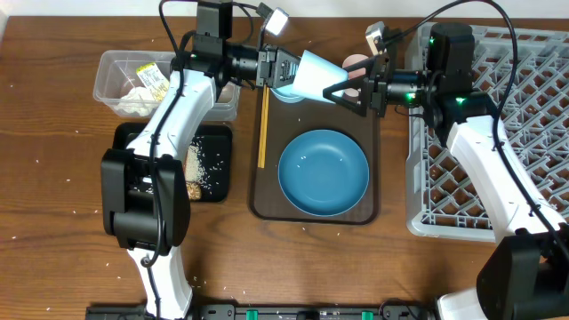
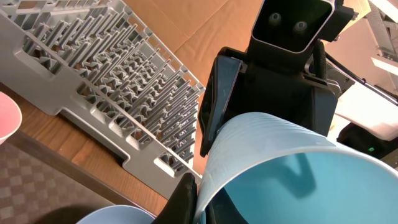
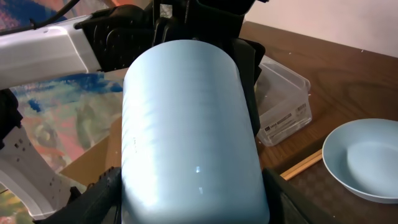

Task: Sort waste into correct bins and load items into the dishwasher rack
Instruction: 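Grasp the cup with the right gripper and release the left gripper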

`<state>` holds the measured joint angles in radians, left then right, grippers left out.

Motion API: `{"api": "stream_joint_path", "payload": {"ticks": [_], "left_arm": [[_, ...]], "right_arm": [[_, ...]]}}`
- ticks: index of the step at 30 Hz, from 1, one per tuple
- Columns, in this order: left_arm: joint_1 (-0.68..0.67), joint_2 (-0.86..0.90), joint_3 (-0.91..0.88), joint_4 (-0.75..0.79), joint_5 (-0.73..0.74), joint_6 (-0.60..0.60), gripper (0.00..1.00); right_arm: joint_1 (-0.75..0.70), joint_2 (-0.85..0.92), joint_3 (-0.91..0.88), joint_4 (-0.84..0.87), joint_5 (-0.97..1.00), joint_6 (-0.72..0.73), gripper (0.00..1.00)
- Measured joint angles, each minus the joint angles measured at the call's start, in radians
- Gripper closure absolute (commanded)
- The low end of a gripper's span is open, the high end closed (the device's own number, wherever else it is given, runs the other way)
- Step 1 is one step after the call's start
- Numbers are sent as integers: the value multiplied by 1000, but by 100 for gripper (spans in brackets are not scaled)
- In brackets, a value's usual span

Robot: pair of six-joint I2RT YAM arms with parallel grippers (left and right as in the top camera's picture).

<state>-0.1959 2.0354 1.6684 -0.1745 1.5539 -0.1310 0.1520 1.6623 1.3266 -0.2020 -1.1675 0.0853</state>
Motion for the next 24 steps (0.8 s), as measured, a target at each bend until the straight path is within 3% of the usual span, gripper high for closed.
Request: {"api": "stream_joint_path", "payload": {"ticks": [8,24], "left_arm": [[-12,0,0,0,-22,0,74],[-18,0,0,0,-72,-3,72]], "right_arm": [[-3,3,0,1,0,2,58],[-175,11,0,-68,-23,11,62]]}}
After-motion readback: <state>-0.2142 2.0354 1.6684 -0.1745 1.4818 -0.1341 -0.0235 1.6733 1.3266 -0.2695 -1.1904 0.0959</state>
